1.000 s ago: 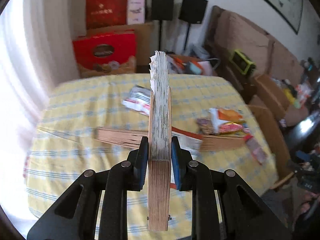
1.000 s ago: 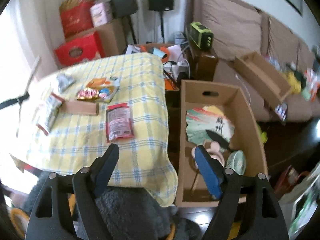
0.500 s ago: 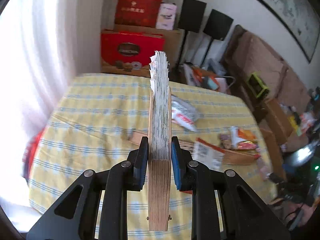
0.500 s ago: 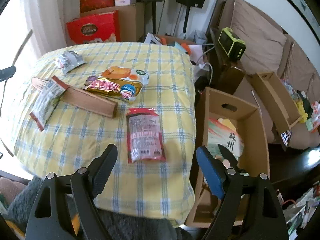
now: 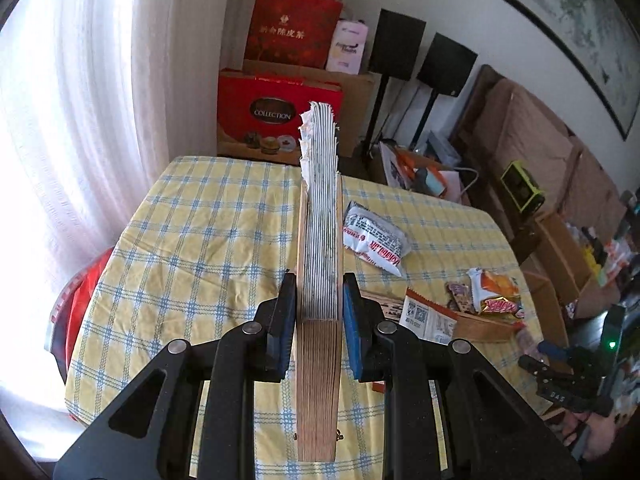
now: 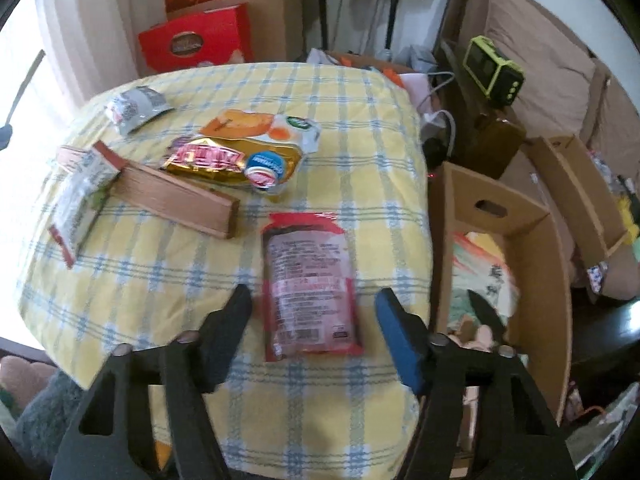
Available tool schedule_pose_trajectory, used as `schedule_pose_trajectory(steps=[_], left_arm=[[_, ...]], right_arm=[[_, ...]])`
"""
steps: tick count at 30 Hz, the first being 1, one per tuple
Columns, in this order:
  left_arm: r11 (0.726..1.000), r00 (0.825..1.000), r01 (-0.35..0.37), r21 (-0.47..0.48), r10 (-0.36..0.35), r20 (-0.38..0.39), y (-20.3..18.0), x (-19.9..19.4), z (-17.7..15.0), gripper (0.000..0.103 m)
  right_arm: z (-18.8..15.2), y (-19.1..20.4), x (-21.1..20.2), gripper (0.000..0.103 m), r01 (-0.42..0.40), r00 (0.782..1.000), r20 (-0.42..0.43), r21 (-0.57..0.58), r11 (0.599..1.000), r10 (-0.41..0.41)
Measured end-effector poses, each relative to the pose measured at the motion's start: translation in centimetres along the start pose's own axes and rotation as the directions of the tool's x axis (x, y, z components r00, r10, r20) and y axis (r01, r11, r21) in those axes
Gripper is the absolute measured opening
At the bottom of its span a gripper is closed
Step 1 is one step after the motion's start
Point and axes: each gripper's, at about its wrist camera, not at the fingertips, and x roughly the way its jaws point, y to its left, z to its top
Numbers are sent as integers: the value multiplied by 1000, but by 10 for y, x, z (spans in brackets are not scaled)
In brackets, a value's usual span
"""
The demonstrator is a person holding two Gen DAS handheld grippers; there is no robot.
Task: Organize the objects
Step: 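Grasp the red snack packet with the right gripper while the left gripper holds the wooden fan, then carry the wooden fan and red packet in both grippers over the cardboard box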
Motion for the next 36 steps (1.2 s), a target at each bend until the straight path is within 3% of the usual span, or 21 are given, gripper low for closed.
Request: schedule_pose_trajectory(steps=[1, 5, 7, 13, 16, 19, 25, 31, 36], left_arm=[[1000, 1000, -1, 1, 1, 1, 0, -1, 0, 20], [1000, 1000, -3, -12, 3, 13, 2, -6, 2, 20], [1000, 1000, -1, -23, 1, 22, 4, -12, 4, 20], [999, 998, 1, -37, 1, 57, 4, -29, 9, 20], [999, 997, 5, -32, -3, 74, 2, -37, 11, 20], [999, 994, -33, 2, 33, 107, 3, -49, 15, 20], [996, 987, -41, -85, 54, 150, 31, -76, 23, 20], [993, 984, 5, -116, 16, 178, 38, -94, 28, 20], [996, 983, -33, -88, 48, 179, 32, -98, 32, 20]], right_arm=[[-1, 2, -1, 48, -7, 1000, 5, -5, 1000, 7], [-2, 10, -4, 38, -5, 1000, 16, -30, 1000, 5], [-3, 10, -9, 24, -1, 999, 34, -30, 1000, 2], [-6, 2, -24, 14, -37, 998, 57, 2, 999, 37], [-8, -4, -36, 14, -44, 995, 88, 23, 999, 42], [-11, -11, -62, 13, -27, 984, 177, 46, 999, 19], [-13, -30, -118, 13, -28, 952, 306, 85, 996, 0], [-24, -47, -152, 13, -46, 933, 360, 100, 994, 7], [-52, -66, -171, 13, -37, 924, 382, 133, 990, -17]])
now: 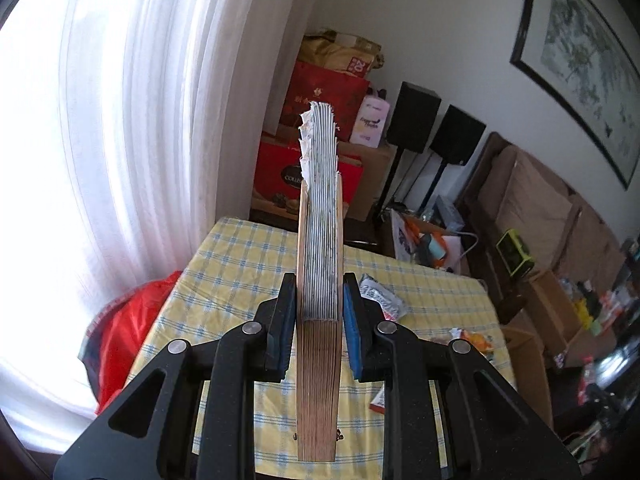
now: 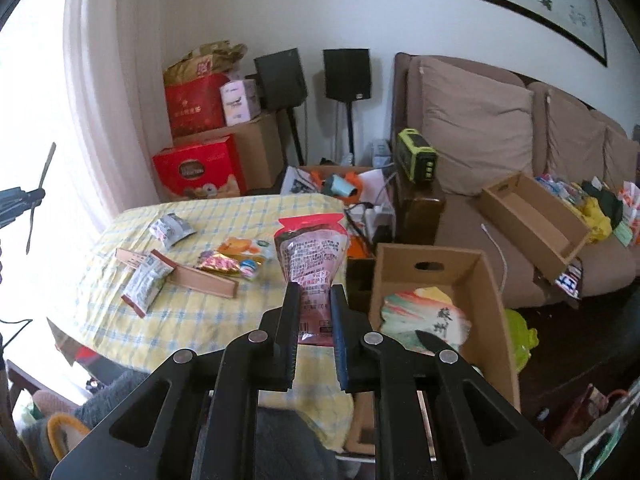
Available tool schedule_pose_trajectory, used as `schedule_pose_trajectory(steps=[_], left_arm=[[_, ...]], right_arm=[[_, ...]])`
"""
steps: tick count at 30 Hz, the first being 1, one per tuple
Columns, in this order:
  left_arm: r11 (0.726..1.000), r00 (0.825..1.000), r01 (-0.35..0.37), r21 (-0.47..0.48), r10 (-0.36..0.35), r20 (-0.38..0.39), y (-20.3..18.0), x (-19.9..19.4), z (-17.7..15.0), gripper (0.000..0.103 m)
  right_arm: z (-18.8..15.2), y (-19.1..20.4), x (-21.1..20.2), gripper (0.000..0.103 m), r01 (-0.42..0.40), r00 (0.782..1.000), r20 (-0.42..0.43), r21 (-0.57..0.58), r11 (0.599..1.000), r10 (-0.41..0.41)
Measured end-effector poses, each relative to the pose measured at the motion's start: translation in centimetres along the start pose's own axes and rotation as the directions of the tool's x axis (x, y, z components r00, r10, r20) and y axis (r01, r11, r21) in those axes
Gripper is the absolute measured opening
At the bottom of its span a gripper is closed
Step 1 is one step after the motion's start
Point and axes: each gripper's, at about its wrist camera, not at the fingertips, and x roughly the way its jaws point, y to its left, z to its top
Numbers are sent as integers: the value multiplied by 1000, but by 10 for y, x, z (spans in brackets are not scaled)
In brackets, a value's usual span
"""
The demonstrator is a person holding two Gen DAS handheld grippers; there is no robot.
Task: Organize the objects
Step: 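Carry the wooden fan and red packet in both grippers over the cardboard box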
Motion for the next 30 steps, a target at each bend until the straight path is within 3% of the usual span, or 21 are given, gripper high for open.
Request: schedule_pose_trajectory(steps=[6, 12, 20, 26, 30], left_arm=[[996, 997, -77, -42, 77, -9, 15, -5, 6, 20], [992, 991, -122, -38, 120, -59, 2, 3, 2, 20], [996, 991, -70, 52, 76, -111, -72, 18, -3, 20], [996, 989, -32, 87, 44, -138, -117, 23, -8, 20], [995, 988, 31, 93, -16, -156, -139, 21, -9, 20]], right_arm=[[-18, -27, -18, 13, -5, 1000, 22, 69, 998, 3], [-38, -41, -8, 13, -20, 1000, 10, 113, 993, 19], [-58, -73, 2, 13, -12, 1000, 2, 166, 986, 12], [-66, -88, -2, 14, -43, 998, 51, 153, 987, 36], [-67, -101, -3, 14, -58, 998, 29, 212, 976, 53]])
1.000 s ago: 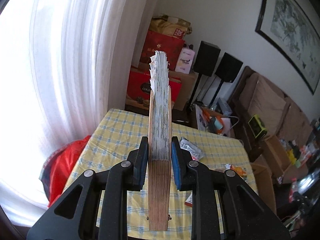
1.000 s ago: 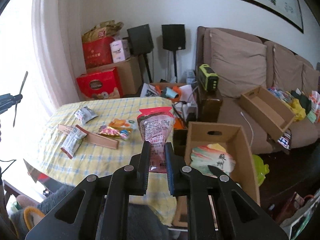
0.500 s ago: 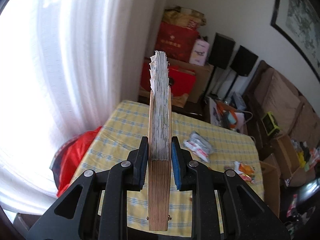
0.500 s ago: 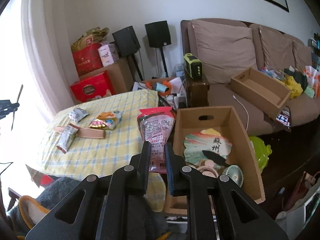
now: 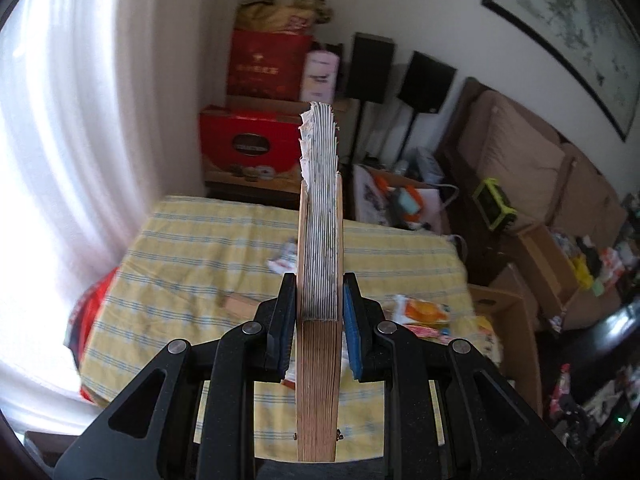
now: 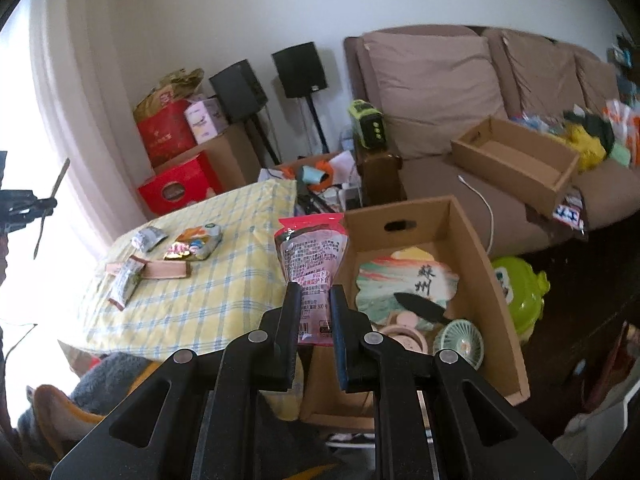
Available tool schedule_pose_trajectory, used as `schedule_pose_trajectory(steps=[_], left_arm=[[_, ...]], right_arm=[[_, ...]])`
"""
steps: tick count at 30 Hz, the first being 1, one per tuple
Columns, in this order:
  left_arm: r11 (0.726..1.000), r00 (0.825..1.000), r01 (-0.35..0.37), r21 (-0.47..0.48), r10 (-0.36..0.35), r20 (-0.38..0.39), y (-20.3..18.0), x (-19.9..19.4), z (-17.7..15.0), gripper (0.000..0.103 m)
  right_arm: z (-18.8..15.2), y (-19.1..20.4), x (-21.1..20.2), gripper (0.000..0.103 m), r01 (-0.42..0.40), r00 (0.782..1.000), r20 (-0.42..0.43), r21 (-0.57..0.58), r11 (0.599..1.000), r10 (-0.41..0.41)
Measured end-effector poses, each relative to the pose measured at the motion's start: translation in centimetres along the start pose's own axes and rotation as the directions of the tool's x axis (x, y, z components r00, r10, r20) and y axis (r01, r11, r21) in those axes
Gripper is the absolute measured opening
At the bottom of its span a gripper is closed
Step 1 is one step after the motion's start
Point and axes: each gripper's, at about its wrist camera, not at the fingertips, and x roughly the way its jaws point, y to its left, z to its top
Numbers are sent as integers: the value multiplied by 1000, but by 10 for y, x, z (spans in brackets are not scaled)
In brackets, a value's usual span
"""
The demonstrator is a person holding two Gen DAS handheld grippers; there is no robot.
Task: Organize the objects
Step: 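Carry the wooden fan and red packet in both grippers over the cardboard box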
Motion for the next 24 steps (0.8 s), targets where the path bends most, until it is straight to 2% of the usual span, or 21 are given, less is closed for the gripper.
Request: schedule_pose_trajectory(steps=[3, 12, 15, 24], left_arm=[[998, 998, 62, 3, -62, -19, -12, 0, -1, 20], [991, 996, 81, 106, -78, -37, -54, -2, -11, 20], [988, 998, 67, 138, -64, -30, -63, -4, -13, 20], [985, 997, 81, 152, -80, -12, -73, -11, -15, 20]], right_arm=[[2, -7, -5, 14, 6, 1000, -2, 23, 1000, -6], [7, -17, -16, 14, 30, 1000, 7, 37, 999, -30], [5, -20, -14, 14, 41, 999, -1, 38, 998, -41], [5, -32, -16, 14, 64, 998, -8, 64, 996, -64]])
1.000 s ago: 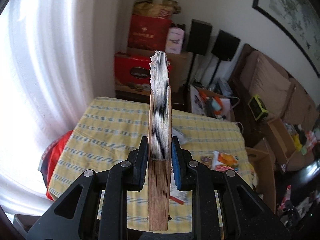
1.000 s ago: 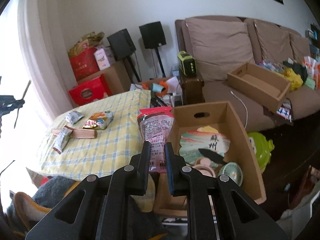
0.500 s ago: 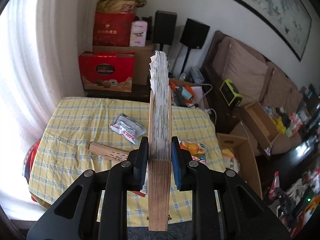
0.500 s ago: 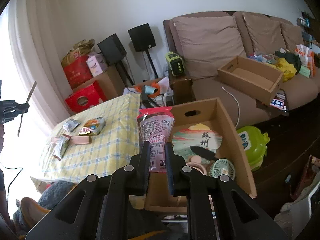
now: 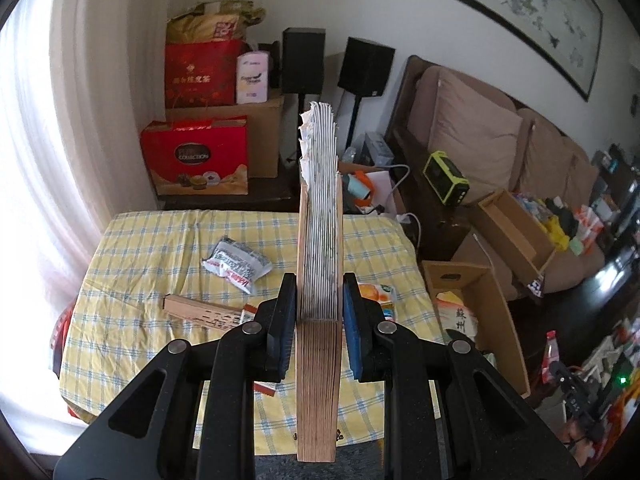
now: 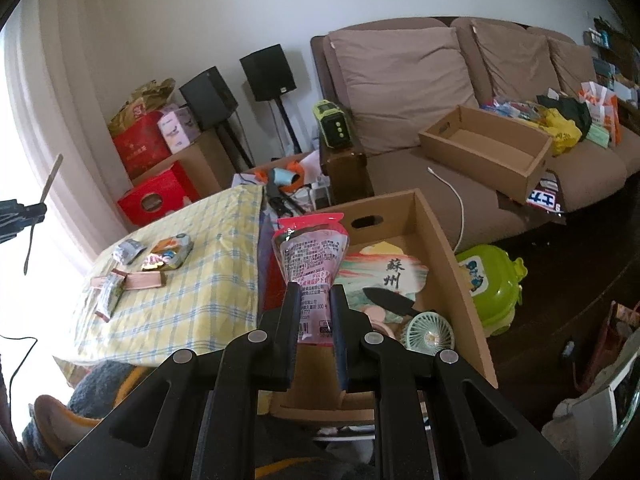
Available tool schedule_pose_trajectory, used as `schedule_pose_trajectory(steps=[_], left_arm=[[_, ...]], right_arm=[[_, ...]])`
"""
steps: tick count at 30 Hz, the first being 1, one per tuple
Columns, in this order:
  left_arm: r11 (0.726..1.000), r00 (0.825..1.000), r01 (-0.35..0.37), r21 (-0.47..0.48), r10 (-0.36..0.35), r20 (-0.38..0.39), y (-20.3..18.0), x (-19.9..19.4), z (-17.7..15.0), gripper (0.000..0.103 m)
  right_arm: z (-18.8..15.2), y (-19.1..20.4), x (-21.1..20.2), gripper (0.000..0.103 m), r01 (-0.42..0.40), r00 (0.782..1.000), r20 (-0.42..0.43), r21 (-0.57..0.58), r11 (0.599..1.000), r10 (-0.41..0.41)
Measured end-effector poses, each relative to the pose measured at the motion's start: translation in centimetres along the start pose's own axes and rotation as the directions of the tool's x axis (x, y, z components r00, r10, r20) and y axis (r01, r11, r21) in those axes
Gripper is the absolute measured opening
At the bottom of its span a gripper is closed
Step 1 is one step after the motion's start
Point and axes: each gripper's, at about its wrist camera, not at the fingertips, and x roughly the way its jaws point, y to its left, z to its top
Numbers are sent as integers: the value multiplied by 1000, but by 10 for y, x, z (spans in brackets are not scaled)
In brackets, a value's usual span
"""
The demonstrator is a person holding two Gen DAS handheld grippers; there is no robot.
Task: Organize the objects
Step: 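Carry the wooden fan and red packet in both grippers over the cardboard box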
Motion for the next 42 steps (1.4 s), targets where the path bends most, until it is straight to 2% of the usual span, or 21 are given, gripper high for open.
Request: schedule_pose_trajectory(steps=[10, 18, 28, 34, 39, 42], left_arm=[[995, 997, 83, 51, -82, -16, -41, 7, -3, 20], [978, 985, 167, 122, -162, -56, -96, 23, -12, 20], [914, 949, 307, 266, -272, -160, -199, 46, -51, 20], [878, 922, 373, 299, -315, -226, -242, 59, -75, 20], [857, 909, 395, 330, -313, -275, -269, 77, -92, 20], [860, 907, 390, 330, -297, -297, -276, 91, -100, 20]], right_arm=[[1, -15, -7, 14, 26, 1000, 6, 24, 999, -27], [-2, -27, -7, 14, 41, 999, 0, 48, 998, -42], [-9, -37, 3, 14, 57, 998, -25, 62, 996, -56], [-15, -53, 9, 14, 73, 997, -39, 96, 993, -70], [-23, -69, 16, 14, 96, 994, -66, 132, 987, -88], [-26, -75, 20, 14, 109, 992, -82, 144, 984, -98]])
